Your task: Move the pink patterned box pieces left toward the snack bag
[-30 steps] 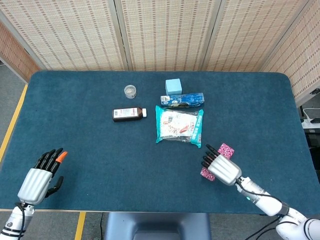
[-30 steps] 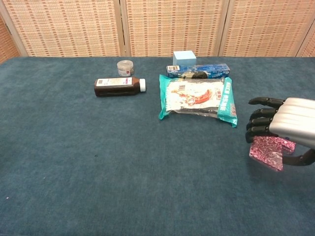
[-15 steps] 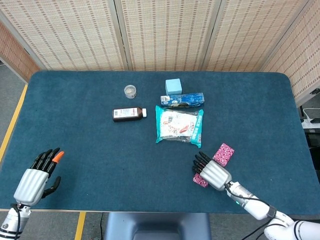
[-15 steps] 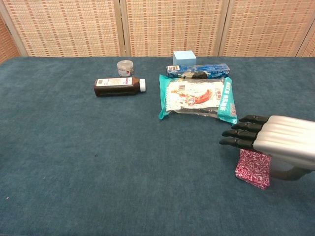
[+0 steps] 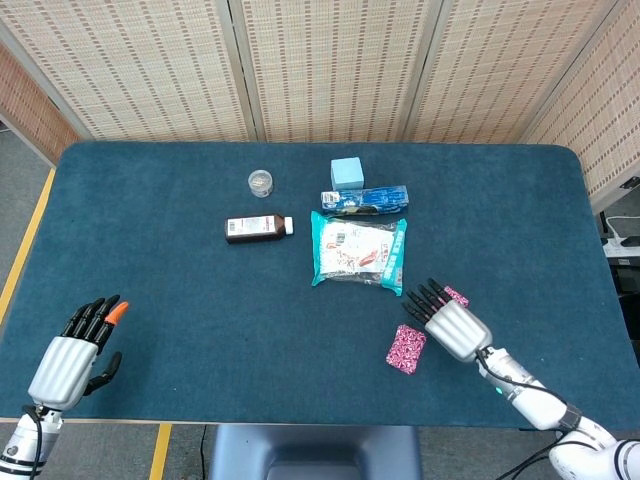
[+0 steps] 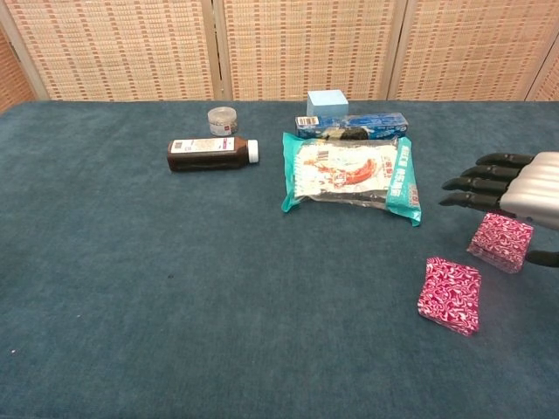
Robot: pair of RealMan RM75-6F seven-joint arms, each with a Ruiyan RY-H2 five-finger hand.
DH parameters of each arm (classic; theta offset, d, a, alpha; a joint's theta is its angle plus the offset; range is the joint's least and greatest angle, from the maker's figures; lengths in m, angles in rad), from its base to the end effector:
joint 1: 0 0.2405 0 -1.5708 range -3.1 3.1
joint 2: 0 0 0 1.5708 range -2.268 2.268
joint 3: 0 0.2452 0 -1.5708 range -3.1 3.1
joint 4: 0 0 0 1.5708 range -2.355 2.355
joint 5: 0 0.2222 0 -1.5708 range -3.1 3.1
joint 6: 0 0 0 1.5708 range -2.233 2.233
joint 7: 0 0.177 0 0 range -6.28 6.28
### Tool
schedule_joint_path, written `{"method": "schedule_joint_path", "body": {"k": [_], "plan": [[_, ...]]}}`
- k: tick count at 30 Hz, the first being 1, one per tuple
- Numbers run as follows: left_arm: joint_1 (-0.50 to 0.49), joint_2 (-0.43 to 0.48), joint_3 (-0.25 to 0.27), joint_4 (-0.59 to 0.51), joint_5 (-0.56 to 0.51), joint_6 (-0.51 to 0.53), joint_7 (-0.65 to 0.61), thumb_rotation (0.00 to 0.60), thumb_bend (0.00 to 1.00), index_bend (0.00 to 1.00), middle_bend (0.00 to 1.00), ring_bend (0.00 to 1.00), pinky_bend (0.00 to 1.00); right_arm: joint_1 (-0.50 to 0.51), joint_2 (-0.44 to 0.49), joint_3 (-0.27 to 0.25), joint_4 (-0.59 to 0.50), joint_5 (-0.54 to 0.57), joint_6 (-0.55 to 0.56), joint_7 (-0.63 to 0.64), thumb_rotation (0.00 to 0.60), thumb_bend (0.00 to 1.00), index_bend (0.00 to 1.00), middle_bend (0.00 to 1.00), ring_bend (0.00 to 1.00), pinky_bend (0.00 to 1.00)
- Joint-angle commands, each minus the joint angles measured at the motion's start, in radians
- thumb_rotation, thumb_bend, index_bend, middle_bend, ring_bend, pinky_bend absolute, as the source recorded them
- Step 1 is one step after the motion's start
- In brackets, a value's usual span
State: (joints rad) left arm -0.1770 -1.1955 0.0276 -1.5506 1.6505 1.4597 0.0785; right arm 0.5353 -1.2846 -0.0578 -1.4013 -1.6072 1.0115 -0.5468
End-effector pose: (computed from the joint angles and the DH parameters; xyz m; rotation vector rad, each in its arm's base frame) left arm -0.2756 0.2206 0.0974 -1.6453 -0.7923 -0.9376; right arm -0.2526 -0.3028 0.0157 2.1573 -0.2238 0.4374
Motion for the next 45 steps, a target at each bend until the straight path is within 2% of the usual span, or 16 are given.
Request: {"method": "schedule_joint_path", "body": {"k": [1,9,16,20,29,45], "plan": [[-0.002,-0.004,0.0,-0.004,0.001,-0.005,0.01,0.6,0.48,0.0,0.0,0.0,0.12,0.001,0.009,0.004,0.059,0.017,-0.018,0.034,0.6,0.21,0.0,0.0,0.0,0.0],[-0.003,-0.015,0.001,-0.005,-0.001,-0.012,0.034,0.6,0.48,0.0,0.0,0.0,0.12,0.003,-0.029,-0.011,0.191,0.025,-0.055,0.117,0.6,0.21,0.0,0.0,0.0,0.0],[-0.007,-0.016,0.0,-0.006,-0.008,-0.023,0.037,0.6,0.48,0.0,0.0,0.0,0.12,0.011,-0.085,-0.013,0.267,0.0,-0.039,0.225,0.6,0.21,0.02,0.08,0.0,0.0],[-0.007,-0.015,-0.001,-0.005,-0.009,-0.021,0.032,0.6,0.48,0.0,0.0,0.0,0.12,0.016,-0.104,-0.021,0.288,-0.019,-0.033,0.275,0.6,0.21,0.06,0.13,0.0,0.0],[-0.007,-0.013,0.0,-0.005,-0.008,-0.022,0.032,0.6,0.48,0.0,0.0,0.0,0.12,0.021,-0.126,-0.022,0.316,-0.034,-0.016,0.278,0.6,0.21,0.15,0.19,0.0,0.0],[-0.008,-0.013,0.0,-0.005,-0.01,-0.023,0.031,0.6,0.48,0.0,0.0,0.0,0.12,0.023,-0.142,-0.019,0.325,-0.032,-0.01,0.257,0.6,0.21,0.23,0.24,0.03,0.0]]}}
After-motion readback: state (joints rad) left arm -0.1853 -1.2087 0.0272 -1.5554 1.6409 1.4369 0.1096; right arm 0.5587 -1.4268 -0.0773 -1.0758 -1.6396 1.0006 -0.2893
